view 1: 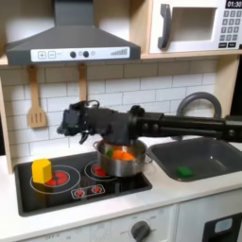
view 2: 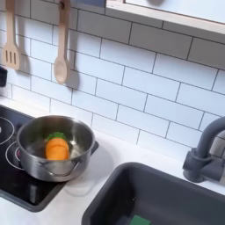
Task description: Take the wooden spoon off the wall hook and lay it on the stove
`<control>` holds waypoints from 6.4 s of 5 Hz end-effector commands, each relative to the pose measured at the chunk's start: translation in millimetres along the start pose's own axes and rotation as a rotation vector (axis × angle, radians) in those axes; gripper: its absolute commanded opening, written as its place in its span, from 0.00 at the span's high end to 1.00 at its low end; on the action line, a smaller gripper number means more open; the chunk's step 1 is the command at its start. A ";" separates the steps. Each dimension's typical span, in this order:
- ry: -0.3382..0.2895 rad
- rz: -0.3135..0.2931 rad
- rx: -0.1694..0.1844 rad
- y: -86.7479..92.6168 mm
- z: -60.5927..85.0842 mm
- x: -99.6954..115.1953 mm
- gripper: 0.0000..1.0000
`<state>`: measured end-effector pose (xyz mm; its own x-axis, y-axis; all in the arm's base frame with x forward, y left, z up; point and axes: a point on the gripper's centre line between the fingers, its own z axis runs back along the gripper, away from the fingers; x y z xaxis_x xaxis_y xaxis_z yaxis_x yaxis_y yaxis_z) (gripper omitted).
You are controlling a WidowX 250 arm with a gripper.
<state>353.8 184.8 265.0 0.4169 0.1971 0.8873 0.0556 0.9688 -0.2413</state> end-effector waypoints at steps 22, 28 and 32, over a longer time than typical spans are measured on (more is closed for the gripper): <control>-0.286 0.007 -0.107 -39.0 -98.6 53.3 0.97; -0.277 0.027 -0.105 -38.5 -105.2 56.9 1.00; -0.203 0.034 -0.135 -47.0 -99.2 58.7 1.00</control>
<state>468.5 133.8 287.1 0.2324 0.2641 0.9361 0.1758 0.9352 -0.3075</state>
